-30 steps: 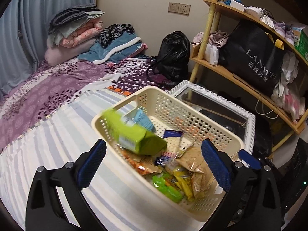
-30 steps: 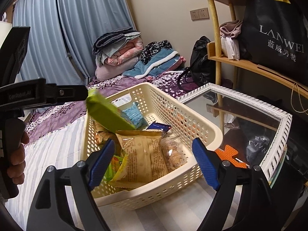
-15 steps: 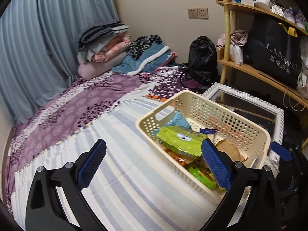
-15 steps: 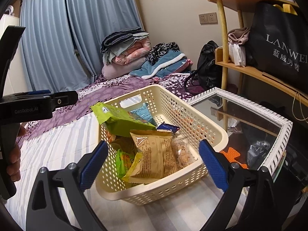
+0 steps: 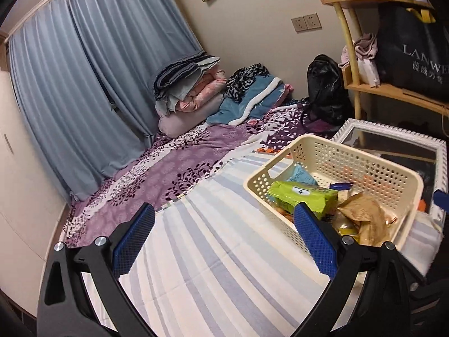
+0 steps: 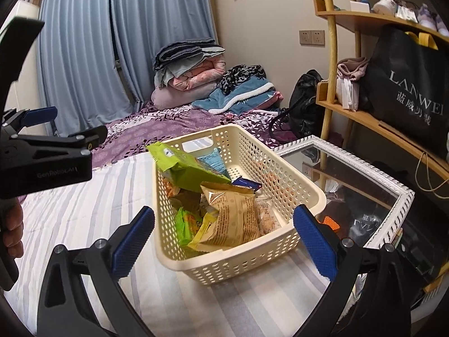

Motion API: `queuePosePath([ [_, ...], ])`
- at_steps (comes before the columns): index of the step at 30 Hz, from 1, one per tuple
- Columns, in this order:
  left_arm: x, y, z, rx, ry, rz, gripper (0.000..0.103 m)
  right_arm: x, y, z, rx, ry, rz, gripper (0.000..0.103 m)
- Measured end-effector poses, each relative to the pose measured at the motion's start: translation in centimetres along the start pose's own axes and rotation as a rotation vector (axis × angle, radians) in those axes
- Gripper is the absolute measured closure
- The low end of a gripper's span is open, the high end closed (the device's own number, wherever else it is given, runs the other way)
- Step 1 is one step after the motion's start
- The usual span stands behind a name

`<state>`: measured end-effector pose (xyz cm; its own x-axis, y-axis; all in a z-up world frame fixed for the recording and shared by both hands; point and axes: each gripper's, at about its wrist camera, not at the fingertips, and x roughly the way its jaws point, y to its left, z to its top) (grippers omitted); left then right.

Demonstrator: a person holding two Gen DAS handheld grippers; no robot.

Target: Organize snacks

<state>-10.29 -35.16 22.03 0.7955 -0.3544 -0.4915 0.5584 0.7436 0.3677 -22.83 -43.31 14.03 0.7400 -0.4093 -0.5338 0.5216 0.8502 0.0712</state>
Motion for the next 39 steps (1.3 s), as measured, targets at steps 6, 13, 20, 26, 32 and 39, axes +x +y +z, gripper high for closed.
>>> queuePosePath([
  [6, -1.6, 0.2, -0.6, 0.011, -0.016, 0.026, 0.002, -0.7, 1.4, -0.5, -0.075, 0.018, -0.012, 0.005],
  [13, -3.0, 1.0, -1.6, -0.006, -0.022, -0.011, 0.002, -1.7, 2.8, -0.9, -0.132, -0.005, -0.069, 0.005],
  [20, -3.3, 1.9, -2.5, -0.031, 0.005, -0.042, 0.002, -2.0, 4.0, -0.9, -0.187, -0.011, -0.157, 0.005],
  [26, -3.5, 1.8, -3.0, -0.007, -0.002, -0.032, 0.002, -2.5, 4.3, -0.9, -0.184, -0.021, -0.162, 0.005],
  [32, -3.3, 2.0, -3.2, -0.011, 0.008, -0.035, 0.002, -2.6, 4.6, -0.9, -0.199, -0.025, -0.18, 0.005],
  [39, -3.2, 1.9, -3.4, -0.005, 0.01, -0.03, 0.002, -2.8, 5.0, -0.9, -0.21, -0.046, -0.232, 0.005],
])
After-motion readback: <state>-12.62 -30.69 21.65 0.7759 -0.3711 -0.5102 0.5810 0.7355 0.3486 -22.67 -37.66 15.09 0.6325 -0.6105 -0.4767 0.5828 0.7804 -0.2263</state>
